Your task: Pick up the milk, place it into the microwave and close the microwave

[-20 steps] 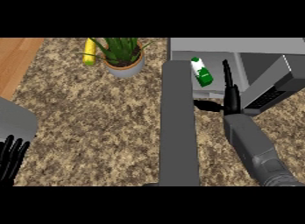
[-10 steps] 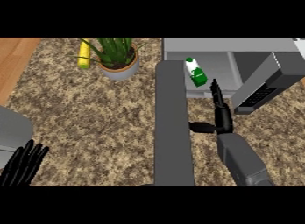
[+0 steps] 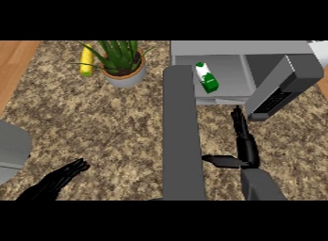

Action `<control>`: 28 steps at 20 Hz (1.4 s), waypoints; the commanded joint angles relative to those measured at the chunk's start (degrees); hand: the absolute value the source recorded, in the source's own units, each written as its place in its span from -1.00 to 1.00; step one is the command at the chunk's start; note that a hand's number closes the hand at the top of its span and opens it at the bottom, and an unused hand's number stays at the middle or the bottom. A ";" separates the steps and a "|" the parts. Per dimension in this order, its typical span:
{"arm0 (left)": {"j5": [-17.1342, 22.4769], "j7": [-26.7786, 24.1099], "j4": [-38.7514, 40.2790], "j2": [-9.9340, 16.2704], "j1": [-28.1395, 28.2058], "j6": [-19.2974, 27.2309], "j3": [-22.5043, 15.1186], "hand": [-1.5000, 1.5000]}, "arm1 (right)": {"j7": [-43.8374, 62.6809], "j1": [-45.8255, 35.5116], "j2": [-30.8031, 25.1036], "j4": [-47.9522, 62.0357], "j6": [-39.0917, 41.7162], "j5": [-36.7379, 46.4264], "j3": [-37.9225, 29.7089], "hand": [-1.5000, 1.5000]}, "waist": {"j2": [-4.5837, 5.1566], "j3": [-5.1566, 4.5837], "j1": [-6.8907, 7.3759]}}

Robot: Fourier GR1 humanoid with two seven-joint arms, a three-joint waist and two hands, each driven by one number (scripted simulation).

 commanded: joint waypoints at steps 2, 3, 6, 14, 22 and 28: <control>-4.28 -1.27 2.64 0.62 -3.27 0.23 -1.73 1.00 | 2.34 11.00 -0.06 -14.29 5.86 -3.25 1.59 -1.00 | 0.00 -0.05 -0.27; -5.91 2.01 1.63 -1.58 -4.59 4.08 -4.78 1.00 | 2.03 13.65 -0.22 -17.03 7.64 -3.35 2.69 -1.00 | -0.13 -0.07 -0.94; -10.20 -1.32 5.11 -1.21 -6.61 4.29 -7.27 1.00 | 6.18 18.44 -3.47 -26.53 10.28 -5.71 2.67 1.00 | 0.03 -0.09 -0.59; -14.37 6.55 10.71 -1.66 -20.55 16.11 -16.40 1.00 | 13.45 29.52 -6.87 -43.66 12.50 -12.31 -0.28 -1.00 | 0.43 0.02 0.11; -17.58 2.81 25.52 -1.67 -34.08 27.47 -28.59 1.00 | 19.26 34.53 -10.36 -55.04 12.76 -13.44 -1.64 -1.00 | 0.49 -0.01 -0.30; -11.24 6.09 38.17 -1.66 -43.17 37.66 -41.38 1.00 | 19.42 35.15 -11.92 -58.99 14.57 -14.14 -2.73 -1.00 | 0.61 0.00 -0.79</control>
